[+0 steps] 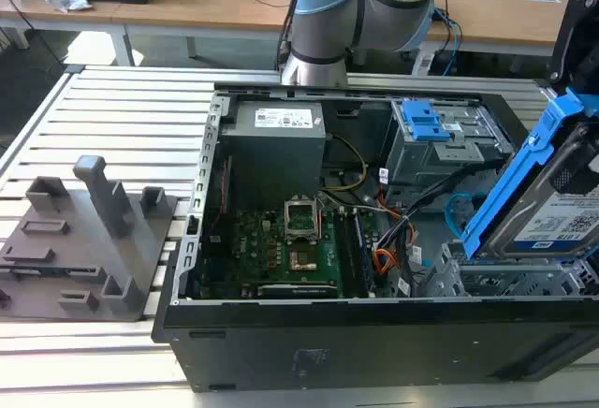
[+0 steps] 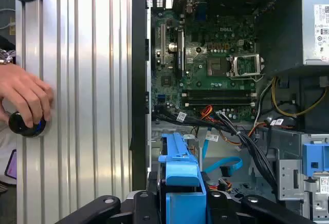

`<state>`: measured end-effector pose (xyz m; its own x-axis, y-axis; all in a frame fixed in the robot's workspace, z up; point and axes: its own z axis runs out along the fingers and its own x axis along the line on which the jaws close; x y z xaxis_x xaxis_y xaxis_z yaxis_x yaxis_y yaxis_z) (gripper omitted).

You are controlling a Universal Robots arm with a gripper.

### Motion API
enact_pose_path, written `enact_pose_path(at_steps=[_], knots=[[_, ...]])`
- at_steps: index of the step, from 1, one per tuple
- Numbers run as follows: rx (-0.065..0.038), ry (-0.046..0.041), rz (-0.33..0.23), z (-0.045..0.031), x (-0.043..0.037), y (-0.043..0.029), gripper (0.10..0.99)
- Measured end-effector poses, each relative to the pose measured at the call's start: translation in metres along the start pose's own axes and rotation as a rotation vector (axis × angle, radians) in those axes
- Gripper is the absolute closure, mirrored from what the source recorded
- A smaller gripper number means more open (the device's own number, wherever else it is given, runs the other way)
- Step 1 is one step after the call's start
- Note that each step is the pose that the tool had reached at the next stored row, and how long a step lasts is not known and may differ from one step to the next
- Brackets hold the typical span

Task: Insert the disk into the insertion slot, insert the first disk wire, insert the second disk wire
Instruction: 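Insert the disk into the insertion slot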

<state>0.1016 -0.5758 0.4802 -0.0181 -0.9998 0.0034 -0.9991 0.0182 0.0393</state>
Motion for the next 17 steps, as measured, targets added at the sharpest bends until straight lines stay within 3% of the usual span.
enact_pose_path(at_steps=[4,11,14,17], knots=[[0.0,-0.0002,0.0,0.0108,-0.0005,-0.0019,0.722],[0.0,-0.0003,0.0,0.0149,-0.005,-0.0065,0.722],[0.0,0.0003,0.0,0.0264,-0.0057,-0.0082,0.722],[0.0,0.0003,0.0,0.031,-0.0057,-0.0085,0.722]])
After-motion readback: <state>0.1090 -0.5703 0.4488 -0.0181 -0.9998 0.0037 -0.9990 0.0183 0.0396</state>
